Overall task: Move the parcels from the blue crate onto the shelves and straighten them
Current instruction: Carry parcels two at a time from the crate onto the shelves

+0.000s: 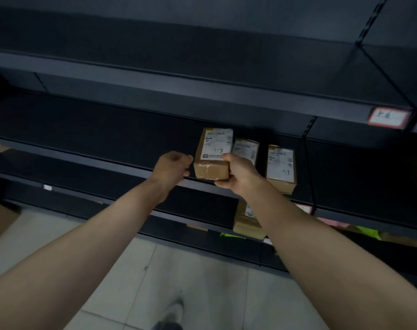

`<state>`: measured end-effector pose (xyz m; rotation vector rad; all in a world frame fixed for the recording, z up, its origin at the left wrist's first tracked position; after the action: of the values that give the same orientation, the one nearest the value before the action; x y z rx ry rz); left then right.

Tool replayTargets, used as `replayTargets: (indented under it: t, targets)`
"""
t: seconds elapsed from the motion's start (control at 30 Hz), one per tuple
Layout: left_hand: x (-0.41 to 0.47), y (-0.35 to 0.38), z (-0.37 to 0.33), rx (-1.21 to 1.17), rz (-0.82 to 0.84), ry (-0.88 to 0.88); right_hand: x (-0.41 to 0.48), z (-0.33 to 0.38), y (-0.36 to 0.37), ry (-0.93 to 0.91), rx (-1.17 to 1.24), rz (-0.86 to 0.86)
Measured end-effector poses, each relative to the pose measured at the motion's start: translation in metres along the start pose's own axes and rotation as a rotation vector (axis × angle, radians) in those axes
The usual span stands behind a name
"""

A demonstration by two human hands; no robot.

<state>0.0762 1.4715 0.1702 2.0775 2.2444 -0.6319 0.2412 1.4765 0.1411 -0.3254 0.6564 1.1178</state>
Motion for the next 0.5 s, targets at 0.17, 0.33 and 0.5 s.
replayTargets:
  t: [0.17,0.33,0.5]
  targets:
    - [0.037,-0.018,-0.009,0.214,0.048,0.21,0.03,-0.009,0.038,0.051,-0.02,-0.067]
    - [0.057,-0.032,-0.016,0.458,0.178,0.488,0.053,-0.019,0.062,0.048,-0.015,-0.144]
    - [0.07,-0.04,-0.026,0.661,0.234,0.757,0.072,-0.024,0.069,0.053,0.021,-0.215]
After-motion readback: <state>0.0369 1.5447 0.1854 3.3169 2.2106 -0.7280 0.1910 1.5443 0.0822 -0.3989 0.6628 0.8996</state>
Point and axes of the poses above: each hand's wrist, its own x-axis towards the middle knuckle, its own y-axis out of the palm, z = x × y, the point moved 3 cm from there along x, towards the middle knuckle, and after that the axes turned 8 degrees about -z, right-handed, at the moved point
